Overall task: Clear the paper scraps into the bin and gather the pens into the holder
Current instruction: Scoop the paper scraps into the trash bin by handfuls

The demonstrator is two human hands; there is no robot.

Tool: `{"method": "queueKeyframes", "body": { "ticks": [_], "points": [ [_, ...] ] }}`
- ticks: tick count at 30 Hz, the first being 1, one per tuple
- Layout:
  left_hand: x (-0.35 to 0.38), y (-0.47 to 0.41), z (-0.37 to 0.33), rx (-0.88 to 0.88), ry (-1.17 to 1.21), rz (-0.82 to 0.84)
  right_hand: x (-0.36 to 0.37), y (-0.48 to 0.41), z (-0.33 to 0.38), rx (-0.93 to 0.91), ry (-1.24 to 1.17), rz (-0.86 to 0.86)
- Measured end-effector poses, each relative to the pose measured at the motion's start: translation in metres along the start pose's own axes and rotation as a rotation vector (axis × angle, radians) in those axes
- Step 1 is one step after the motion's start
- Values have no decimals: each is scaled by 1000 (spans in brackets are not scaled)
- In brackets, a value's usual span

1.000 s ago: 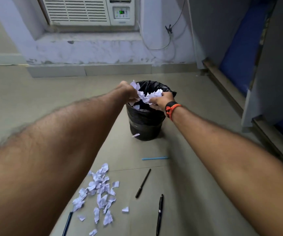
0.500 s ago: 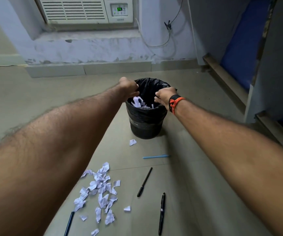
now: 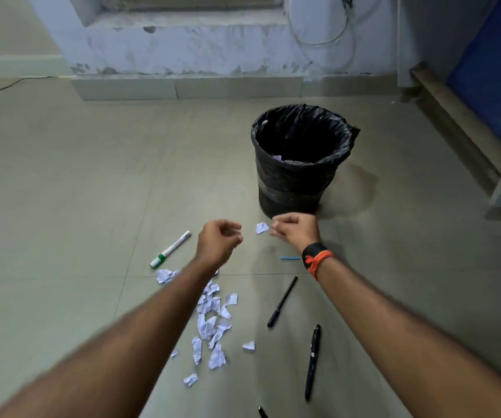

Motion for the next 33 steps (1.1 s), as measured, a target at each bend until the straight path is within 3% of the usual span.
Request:
{"method": "queueKeyframes", "body": {
  "ticks": [3, 7, 13, 16, 19, 23, 26, 30, 33],
  "points": [
    [-13, 27, 37, 23, -252, -82, 9, -21, -32, -136, 400, -64],
    [-30, 58, 89, -1, -446, -87, 39, -55, -37, -340, 817, 21],
    [-46, 61, 121, 5, -521, -107, 67, -83, -70, -330, 1272, 147],
    [-67, 66, 140, -117, -464, -228, 84, -47, -100, -352, 1334, 330],
    [-96, 69, 159, -199, -611, -273, 95, -6, -109, -372, 1185, 404],
    [-107, 38, 168, -201, -885, -15, 111, -12, -98, -385, 1263, 337],
    [-97, 24, 161, -204, -961, 112, 137, -3, -102, -424, 1446, 434],
    [-77, 28, 163, -171, -931, 283, 162, 16, -120, -467, 1556, 651],
    [-79, 28, 155, -70, -887, 305, 158, 12, -108, -423, 1478, 605]
  ]
}}
Point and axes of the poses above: each hand's wrist, its own y-axis away from the middle knuckle, its own x-axis out of the palm, z = x × y, the point moved 6 cm from there along -y, towards the middle knuckle, and after that the axes turned 7 degrees about x, right-handed, at the moved point
